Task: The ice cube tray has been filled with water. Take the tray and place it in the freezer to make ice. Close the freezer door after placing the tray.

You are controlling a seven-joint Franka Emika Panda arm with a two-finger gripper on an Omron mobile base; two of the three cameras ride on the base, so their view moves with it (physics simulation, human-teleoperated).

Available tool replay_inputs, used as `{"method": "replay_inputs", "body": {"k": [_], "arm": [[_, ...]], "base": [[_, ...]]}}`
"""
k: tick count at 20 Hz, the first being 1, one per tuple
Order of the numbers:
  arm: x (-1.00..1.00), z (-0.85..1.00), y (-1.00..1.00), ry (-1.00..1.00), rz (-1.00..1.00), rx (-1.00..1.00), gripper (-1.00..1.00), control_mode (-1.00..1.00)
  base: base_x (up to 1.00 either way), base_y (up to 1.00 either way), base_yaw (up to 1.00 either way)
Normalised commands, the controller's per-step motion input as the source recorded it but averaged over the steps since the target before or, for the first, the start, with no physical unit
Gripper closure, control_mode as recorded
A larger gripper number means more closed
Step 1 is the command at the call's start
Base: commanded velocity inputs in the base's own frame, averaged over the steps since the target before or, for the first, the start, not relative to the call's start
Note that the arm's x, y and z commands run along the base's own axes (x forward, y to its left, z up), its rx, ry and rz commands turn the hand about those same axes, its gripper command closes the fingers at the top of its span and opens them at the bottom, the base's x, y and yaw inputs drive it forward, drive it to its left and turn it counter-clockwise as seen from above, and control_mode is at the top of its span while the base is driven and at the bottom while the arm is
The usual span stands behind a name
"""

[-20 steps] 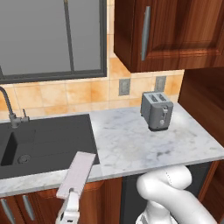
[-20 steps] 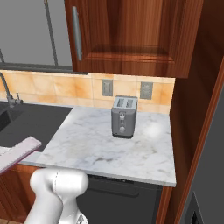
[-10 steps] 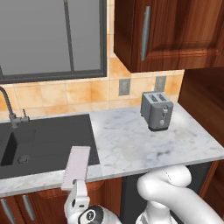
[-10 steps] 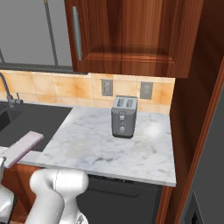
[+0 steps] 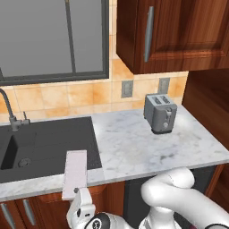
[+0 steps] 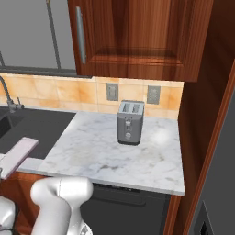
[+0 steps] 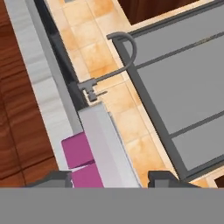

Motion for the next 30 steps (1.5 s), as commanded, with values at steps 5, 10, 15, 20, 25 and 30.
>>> {"method": "replay_inputs", "body": {"k": [5,10,15,20,25,30], "arm": [[-0.41,0.57,0.01,-0.05,0.09,-0.02,1.0,-1.0],[-0.05,0.83,0.0,0.0,0.05,0.0,1.0,-1.0],[0.0,0.87,0.0,0.0,0.0,0.0,1.0,-1.0],[0.0,0.74,-0.02,0.0,-0.04,0.0,1.0,-1.0],[-0.04,0.61,-0.3,0.0,-0.2,0.0,1.0,-1.0],[-0.22,0.54,-0.51,0.01,-0.21,0.03,1.0,-1.0]], "base": [[0.0,0.0,0.0],[0.0,0.0,0.0],[0.0,0.0,0.0],[0.0,0.0,0.0],[0.0,0.0,0.0],[0.0,0.0,0.0]]}}
